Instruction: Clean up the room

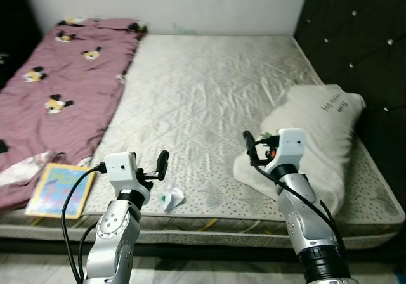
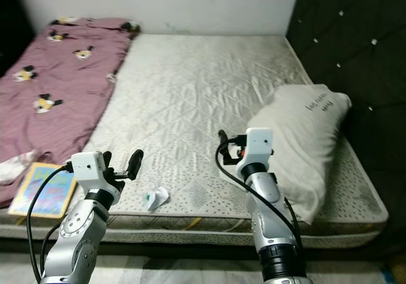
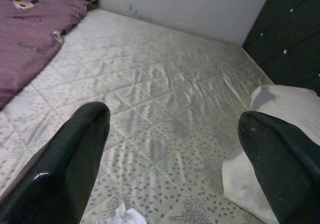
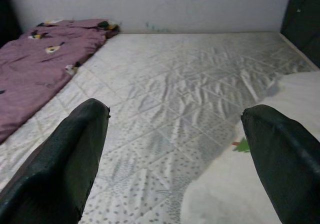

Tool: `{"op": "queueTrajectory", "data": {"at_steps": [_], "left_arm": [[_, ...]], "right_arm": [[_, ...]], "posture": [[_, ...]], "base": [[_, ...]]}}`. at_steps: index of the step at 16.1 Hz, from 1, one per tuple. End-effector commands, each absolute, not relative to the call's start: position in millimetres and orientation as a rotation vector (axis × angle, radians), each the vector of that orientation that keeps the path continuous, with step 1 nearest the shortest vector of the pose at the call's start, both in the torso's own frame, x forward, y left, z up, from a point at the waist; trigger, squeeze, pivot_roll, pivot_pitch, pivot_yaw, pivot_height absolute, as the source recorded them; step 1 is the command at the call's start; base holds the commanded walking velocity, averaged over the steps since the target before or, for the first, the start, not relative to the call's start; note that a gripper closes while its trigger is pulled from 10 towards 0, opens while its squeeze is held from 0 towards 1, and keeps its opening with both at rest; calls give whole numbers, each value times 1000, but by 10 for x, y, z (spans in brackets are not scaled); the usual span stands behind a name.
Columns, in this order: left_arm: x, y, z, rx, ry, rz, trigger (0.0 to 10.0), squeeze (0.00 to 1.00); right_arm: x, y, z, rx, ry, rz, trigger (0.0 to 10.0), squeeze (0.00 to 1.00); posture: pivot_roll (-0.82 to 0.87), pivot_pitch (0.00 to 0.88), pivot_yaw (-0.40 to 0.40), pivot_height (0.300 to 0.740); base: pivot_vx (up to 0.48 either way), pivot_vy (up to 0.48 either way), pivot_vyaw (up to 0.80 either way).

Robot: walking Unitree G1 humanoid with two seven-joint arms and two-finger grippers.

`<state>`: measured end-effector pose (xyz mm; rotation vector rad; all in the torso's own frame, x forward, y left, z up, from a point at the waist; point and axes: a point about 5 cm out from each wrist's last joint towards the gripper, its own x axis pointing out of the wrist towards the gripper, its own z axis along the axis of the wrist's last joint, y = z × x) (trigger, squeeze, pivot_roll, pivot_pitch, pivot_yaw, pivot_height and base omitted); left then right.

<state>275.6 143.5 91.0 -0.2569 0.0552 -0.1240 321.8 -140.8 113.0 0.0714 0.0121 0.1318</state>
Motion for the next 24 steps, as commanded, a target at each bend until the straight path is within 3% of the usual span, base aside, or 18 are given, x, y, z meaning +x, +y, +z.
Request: {"op": "queueTrajectory", "data": {"at_steps": [1, 11, 14, 19, 24], "left_arm": [[2747, 1476, 904, -251, 62, -110, 10000, 0], [2951, 1472, 984, -176, 46, -124, 10000, 0], [2933, 1475, 952, -191, 44, -96, 10000, 0], [2805, 1572, 890, -201, 31, 11, 10000, 0], [2777, 1671, 932, -189, 15, 36, 10000, 0]], "right_arm": [[3224, -1397, 1130, 83, 16, 132, 10000, 0], [3294, -1410, 1211, 130, -44, 77, 10000, 0], [3289, -1415, 1190, 107, -34, 98, 10000, 0], [3366, -1166, 1207, 86, -5, 238, 10000, 0], [3391, -938, 1186, 131, 1, 274, 10000, 0]], "posture": [[62, 84, -11, 740], [54, 30, 60, 740], [47, 42, 12, 740], [94, 64, -91, 740], [143, 68, -83, 740]], "base": [[0, 285, 0], [0, 28, 0], [0, 0, 0], [0, 0, 0], [0, 0, 0]]}}
